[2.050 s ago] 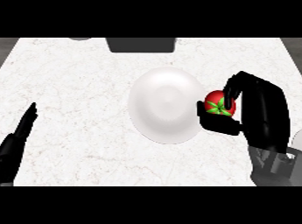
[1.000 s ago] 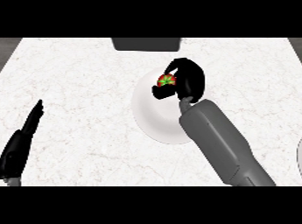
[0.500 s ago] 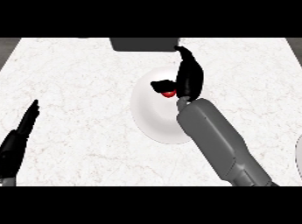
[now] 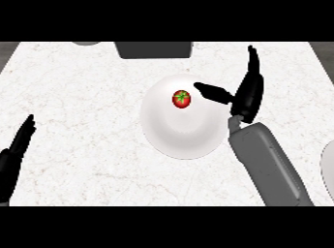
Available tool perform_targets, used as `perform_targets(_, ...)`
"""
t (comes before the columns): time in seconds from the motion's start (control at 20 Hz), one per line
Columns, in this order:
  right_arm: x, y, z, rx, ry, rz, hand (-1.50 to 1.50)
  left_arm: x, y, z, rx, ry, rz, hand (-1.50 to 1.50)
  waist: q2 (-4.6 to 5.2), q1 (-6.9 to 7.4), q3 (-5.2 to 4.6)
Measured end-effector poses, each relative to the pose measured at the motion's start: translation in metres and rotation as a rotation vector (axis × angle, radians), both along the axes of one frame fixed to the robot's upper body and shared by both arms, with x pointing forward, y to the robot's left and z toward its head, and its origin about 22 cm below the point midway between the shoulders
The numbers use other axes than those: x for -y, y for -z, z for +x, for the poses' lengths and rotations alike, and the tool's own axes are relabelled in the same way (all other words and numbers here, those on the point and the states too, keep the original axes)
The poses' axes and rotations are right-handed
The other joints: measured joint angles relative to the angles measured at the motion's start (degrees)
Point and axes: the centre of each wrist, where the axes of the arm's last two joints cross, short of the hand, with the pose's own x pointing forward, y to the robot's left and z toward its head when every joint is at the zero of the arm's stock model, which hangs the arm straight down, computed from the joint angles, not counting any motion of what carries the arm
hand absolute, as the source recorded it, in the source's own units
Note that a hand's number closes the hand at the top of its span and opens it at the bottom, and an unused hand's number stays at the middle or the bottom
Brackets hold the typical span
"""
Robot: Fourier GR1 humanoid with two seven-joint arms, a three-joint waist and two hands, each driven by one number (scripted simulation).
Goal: Pick the tomato from the plate and place it in the plate
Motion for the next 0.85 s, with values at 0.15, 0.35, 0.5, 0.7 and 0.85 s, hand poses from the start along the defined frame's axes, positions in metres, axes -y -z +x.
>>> perform_targets(0.15,0.030,0.004,-0.022,0.066,0.017,0.058,-1.50,0.003,0.002,-0.001,-0.002,-0.001,-0.002,0.00,0.01,-0.17,0.01)
perform_targets(0.35,0.073,0.011,-0.055,0.136,0.008,0.073,-1.50,0.002,-0.003,-0.001,-0.002,0.002,-0.004,0.00,0.08,-0.15,0.02)
perform_targets(0.5,0.107,0.021,-0.078,0.166,-0.005,0.054,-1.50,0.005,-0.005,0.001,0.003,0.002,-0.002,0.00,0.13,-0.01,0.01)
perform_targets(0.7,0.142,0.027,-0.102,0.180,-0.016,0.032,-1.50,0.012,-0.007,0.010,0.005,0.002,-0.005,0.00,0.18,0.14,-0.03)
perform_targets(0.85,0.163,0.030,-0.121,0.178,-0.020,0.032,-1.50,0.015,-0.004,0.003,-0.001,0.008,0.000,0.00,0.18,0.32,-0.04)
